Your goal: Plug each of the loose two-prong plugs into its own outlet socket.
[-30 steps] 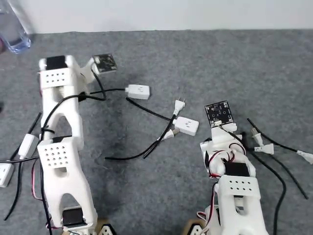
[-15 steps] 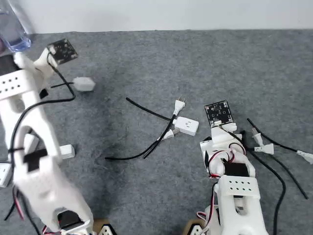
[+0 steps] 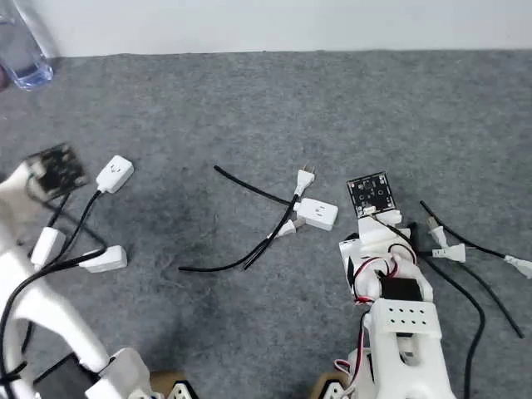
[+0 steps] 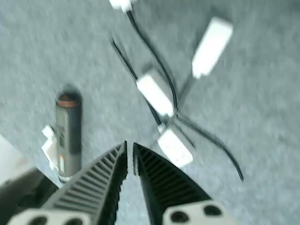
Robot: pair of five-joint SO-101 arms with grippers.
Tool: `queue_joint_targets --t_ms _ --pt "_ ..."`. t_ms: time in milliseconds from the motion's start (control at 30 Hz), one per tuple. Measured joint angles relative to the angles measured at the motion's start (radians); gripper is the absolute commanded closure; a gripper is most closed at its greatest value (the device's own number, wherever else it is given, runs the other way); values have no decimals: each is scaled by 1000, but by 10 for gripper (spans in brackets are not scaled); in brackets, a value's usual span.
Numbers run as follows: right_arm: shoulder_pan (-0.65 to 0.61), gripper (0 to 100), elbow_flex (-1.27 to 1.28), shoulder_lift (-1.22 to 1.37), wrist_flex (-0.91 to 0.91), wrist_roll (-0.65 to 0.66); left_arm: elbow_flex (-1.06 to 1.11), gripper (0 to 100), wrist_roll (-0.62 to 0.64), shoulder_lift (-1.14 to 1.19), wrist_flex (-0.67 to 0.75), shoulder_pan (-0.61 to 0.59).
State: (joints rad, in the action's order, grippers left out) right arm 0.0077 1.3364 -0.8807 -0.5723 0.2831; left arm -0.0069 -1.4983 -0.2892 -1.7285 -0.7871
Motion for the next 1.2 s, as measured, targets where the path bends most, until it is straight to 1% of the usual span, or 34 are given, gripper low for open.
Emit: queue_joint_targets --t_ms 67,167,267,367,500,600,667,733,800,900,967,1133,1200 --pt "3 638 2 0 0 0 12 988 -35 -3 0 -35" --pt "3 638 2 -2 0 0 17 987 -49 -6 0 -37" --pt "2 638 2 -2 0 0 17 987 -48 -11 -2 5" --pt "0 638 2 -2 0 0 23 987 37 -12 74 87" --pt "2 638 2 -2 0 0 95 987 273 -12 287 236" --pt "2 638 2 -2 0 0 215 987 476 -9 519 356" --pt "2 638 2 -2 0 0 305 987 585 17 683 433" --pt "2 638 2 -2 0 0 359 987 634 75 807 497" --pt "2 638 2 -2 0 3 362 987 646 152 873 543" --pt "2 638 2 -2 3 6 315 987 660 296 934 560" --pt "2 638 2 -2 6 6 238 987 697 407 957 562" --pt "0 638 2 -2 8 6 -48 987 761 712 959 542" --pt "2 638 2 -2 8 6 -187 987 766 830 921 531"
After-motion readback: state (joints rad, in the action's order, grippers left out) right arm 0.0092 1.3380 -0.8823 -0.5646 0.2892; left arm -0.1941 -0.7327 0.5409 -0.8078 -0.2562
